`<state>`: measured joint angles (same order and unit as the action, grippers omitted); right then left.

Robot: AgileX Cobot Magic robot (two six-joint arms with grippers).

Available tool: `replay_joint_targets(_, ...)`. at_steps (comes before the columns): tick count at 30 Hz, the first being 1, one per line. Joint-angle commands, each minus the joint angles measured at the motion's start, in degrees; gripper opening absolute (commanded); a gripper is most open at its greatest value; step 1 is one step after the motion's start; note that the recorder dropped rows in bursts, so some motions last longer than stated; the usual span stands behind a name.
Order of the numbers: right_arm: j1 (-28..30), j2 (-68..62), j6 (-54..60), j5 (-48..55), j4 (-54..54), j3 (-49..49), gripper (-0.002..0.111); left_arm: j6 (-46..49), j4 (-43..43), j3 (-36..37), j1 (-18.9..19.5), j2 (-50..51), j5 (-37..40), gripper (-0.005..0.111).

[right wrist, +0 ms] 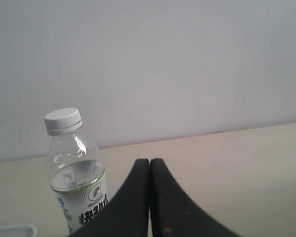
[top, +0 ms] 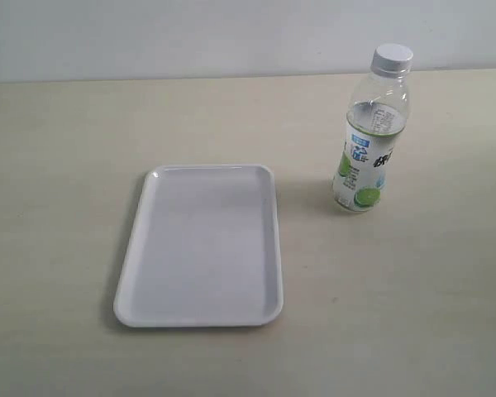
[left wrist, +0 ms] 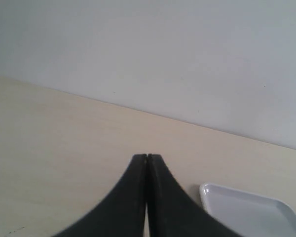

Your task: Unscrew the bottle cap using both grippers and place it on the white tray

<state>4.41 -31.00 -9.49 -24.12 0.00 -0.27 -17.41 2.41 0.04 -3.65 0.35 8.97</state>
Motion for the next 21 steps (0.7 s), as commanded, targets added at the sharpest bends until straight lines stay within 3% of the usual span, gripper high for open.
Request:
replay_joint_targets(1, 0.3, -13.6, 2.2, -12.4, -1.1, 0.3, 0.000, 0.1, -0.1, 0.0, -0.3, -0.3, -0.3, 0.002)
replay_joint_targets(10, 0.3, -41.0, 2.9, -27.6, 0.0, 0.3, 0.000, 0.1, -0.1, 0.0, -0.3, -0.3, -0.3, 0.002)
replay_joint_targets(21, 0.3, -61.2, 2.8, -28.9, -0.8, -5.7, 0.000, 0.1, -0.1, 0.0, -0.3, -0.3, -0.3, 0.002)
